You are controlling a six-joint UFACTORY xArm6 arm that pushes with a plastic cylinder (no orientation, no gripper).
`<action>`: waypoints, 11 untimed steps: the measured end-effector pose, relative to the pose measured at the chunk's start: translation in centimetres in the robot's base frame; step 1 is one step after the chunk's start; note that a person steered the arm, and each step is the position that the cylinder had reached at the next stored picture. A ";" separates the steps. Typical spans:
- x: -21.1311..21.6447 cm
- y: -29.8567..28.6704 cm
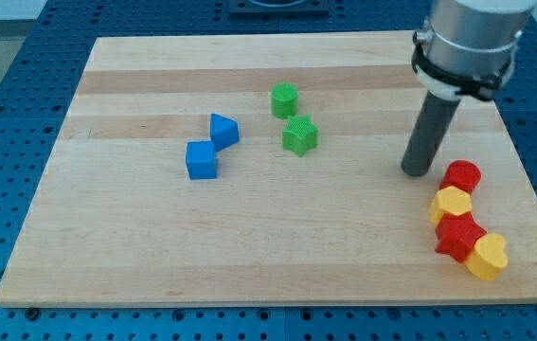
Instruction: Move the red circle right to the hexagon
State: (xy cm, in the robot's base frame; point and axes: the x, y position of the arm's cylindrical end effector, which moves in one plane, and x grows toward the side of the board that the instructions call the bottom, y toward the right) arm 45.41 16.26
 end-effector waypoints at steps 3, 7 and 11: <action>-0.9 3.7; 2.5 4.1; 3.5 6.9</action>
